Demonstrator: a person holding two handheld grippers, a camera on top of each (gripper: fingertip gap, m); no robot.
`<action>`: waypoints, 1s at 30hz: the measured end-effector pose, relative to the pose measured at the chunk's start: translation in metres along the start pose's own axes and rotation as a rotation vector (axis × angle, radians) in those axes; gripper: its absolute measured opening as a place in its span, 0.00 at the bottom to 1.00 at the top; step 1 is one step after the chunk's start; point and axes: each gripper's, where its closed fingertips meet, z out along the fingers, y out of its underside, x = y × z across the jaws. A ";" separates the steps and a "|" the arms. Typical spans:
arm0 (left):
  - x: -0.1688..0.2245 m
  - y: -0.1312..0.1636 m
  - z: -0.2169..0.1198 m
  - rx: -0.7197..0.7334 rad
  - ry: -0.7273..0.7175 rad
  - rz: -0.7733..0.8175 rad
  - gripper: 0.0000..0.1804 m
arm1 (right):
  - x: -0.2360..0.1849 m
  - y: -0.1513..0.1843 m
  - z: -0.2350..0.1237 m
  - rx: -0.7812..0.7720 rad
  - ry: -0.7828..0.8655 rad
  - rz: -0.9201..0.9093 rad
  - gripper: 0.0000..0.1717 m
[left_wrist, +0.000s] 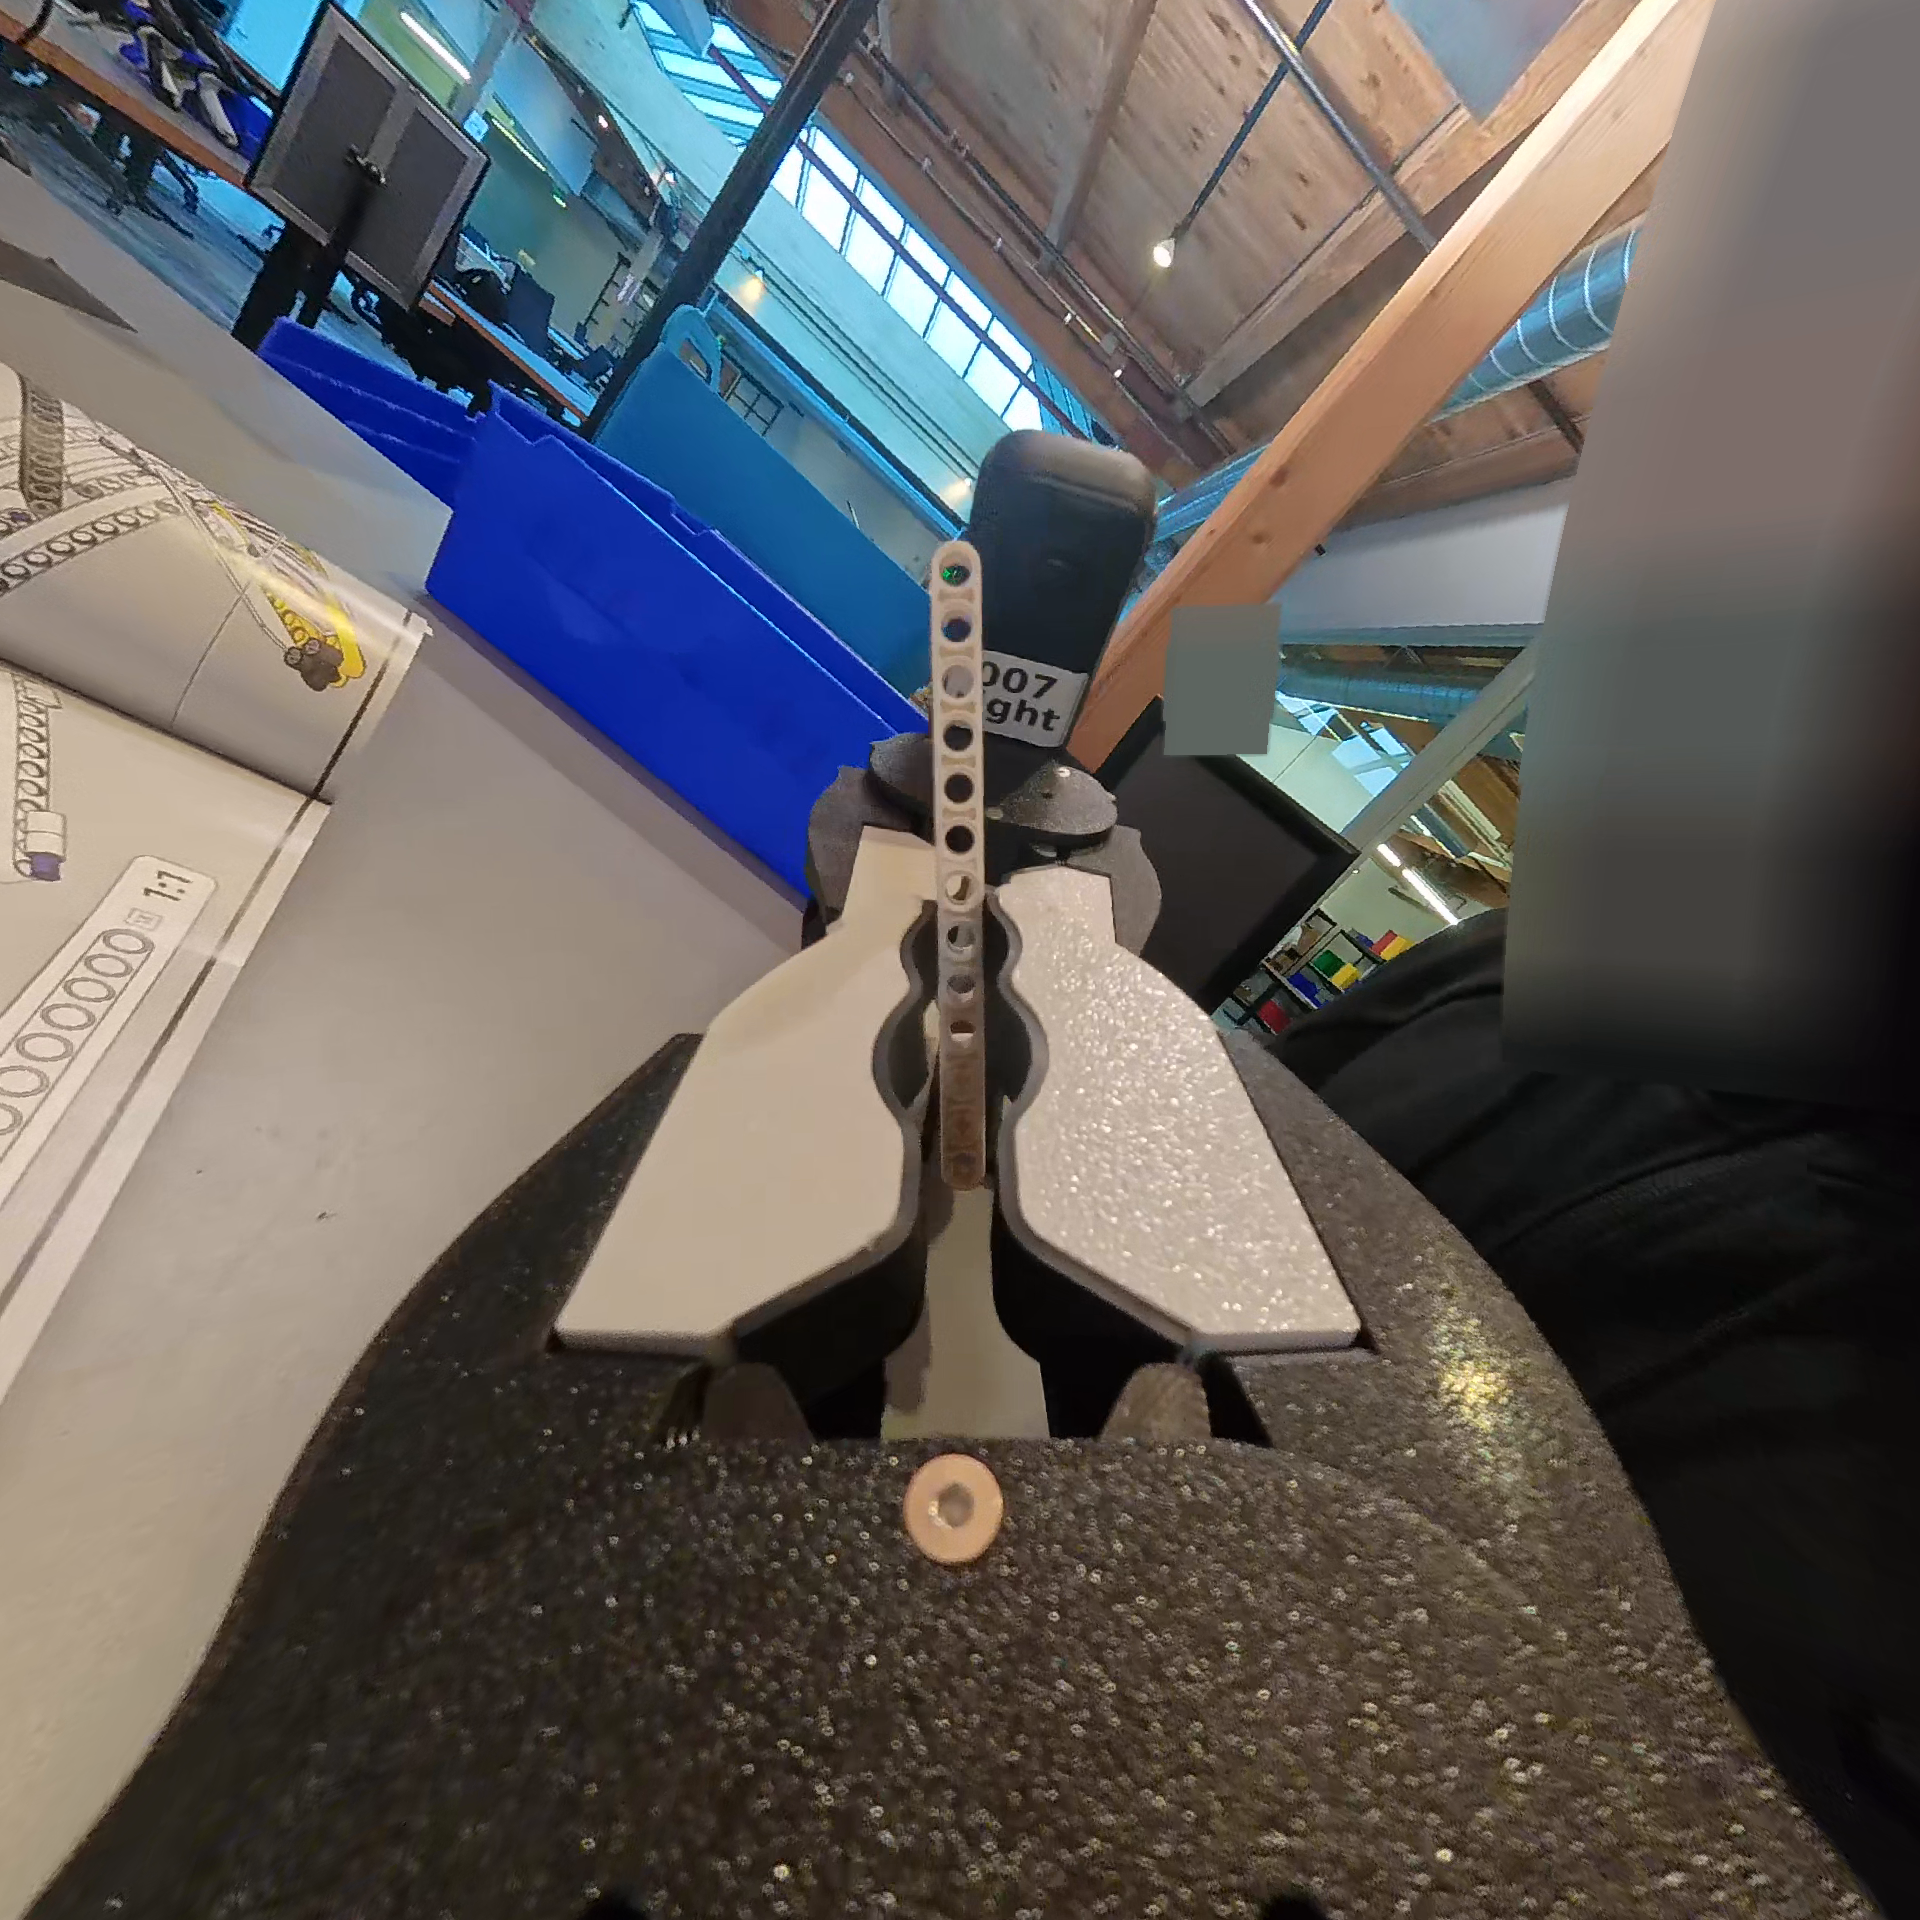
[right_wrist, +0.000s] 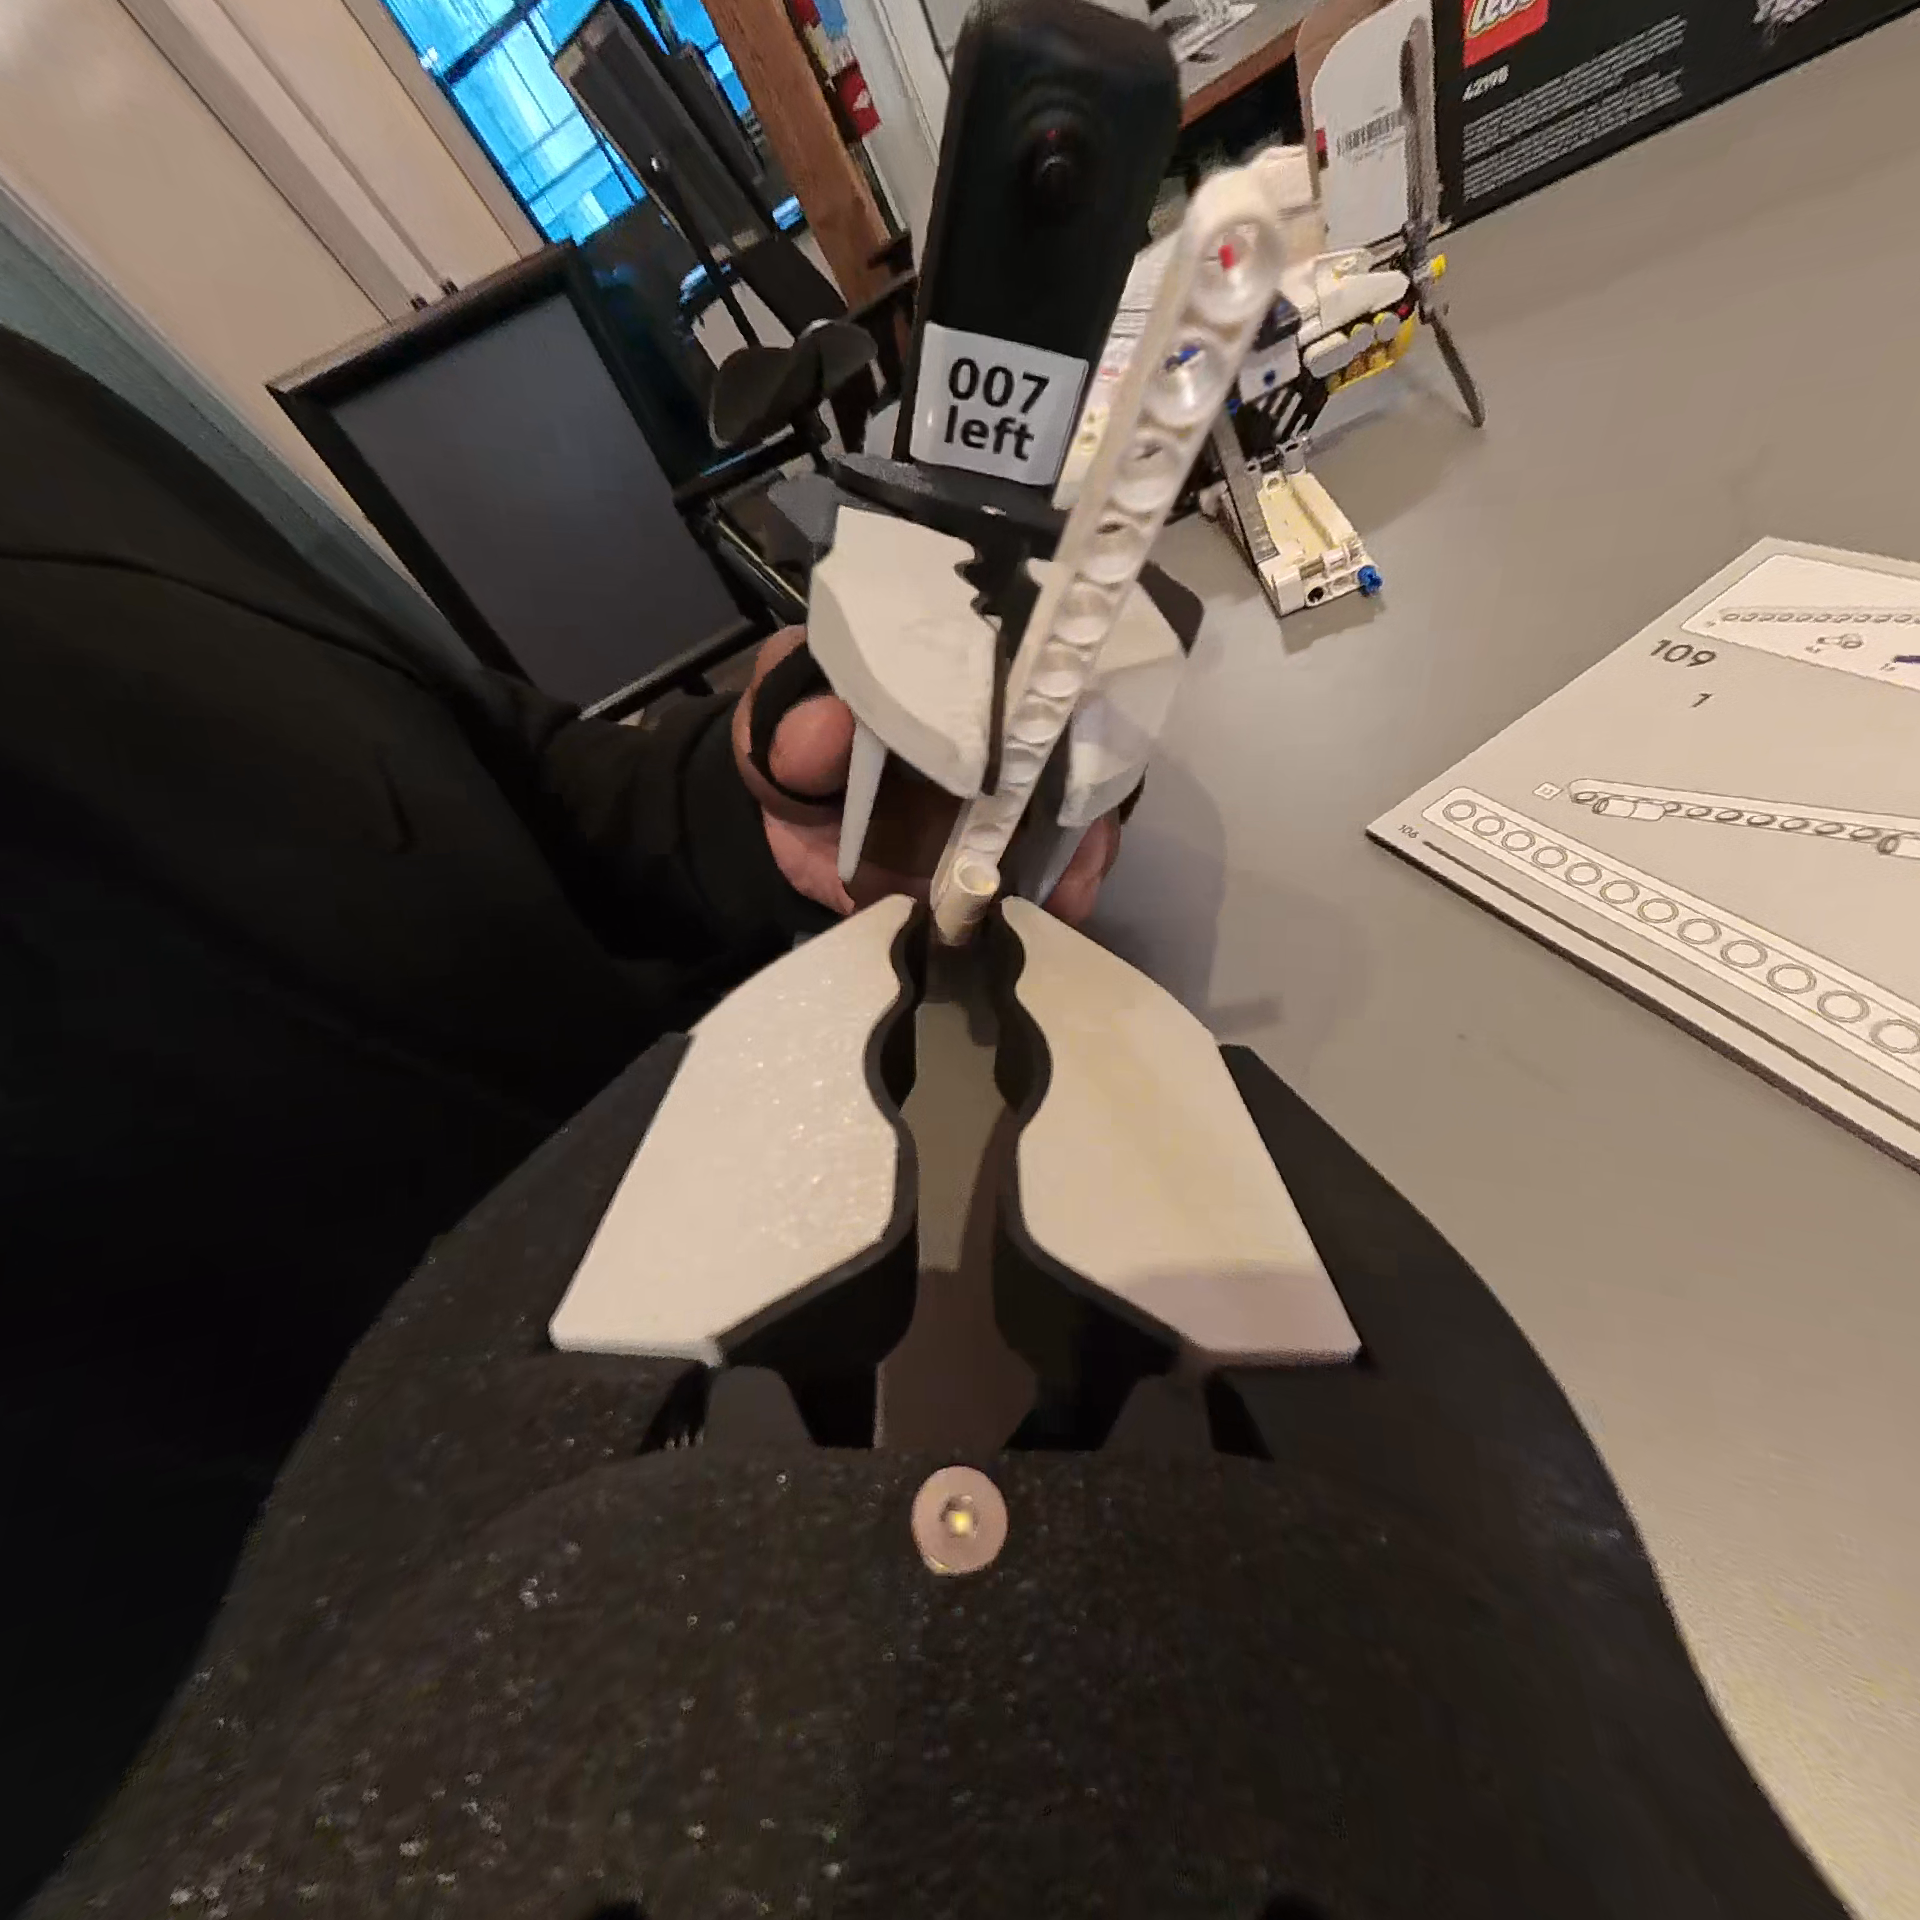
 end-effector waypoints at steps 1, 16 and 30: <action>0.000 0.001 0.000 0.000 0.005 -0.005 0.05 | 0.000 0.000 0.000 0.000 -0.005 0.000 0.05; 0.004 -0.003 -0.010 0.026 0.015 0.013 0.05 | -0.001 -0.002 -0.001 0.080 -0.042 0.028 0.04; 0.001 0.001 -0.012 0.003 -0.025 0.013 0.05 | 0.002 -0.003 0.000 0.073 0.021 -0.047 0.05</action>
